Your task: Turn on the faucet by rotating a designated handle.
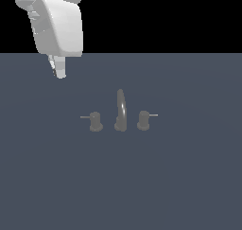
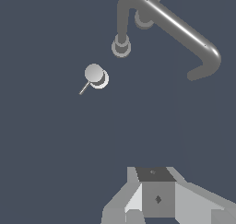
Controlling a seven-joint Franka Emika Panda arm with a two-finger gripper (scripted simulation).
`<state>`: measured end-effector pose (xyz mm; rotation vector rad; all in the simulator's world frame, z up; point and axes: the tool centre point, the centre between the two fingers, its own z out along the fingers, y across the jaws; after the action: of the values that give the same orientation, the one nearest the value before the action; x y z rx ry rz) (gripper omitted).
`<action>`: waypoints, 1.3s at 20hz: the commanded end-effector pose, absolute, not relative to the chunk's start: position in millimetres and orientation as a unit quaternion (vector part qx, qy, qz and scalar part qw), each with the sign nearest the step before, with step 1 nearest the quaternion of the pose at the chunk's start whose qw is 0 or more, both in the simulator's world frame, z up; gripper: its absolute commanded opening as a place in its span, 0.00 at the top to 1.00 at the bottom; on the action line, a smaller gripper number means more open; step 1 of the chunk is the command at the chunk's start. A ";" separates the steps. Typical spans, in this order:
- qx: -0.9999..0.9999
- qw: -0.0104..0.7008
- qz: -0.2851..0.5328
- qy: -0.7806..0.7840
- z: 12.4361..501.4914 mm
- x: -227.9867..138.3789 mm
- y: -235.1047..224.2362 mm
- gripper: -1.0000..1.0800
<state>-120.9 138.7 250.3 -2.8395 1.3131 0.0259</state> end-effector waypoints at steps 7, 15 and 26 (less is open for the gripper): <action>-0.878 0.008 0.007 0.479 211.8 -88.9 148.0 1.00; -0.847 0.006 0.005 0.531 176.7 -59.1 151.3 1.00; -0.791 0.002 0.002 0.612 118.8 -9.5 147.2 1.00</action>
<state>-16.9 148.5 127.5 -2.5091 1.8819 0.0091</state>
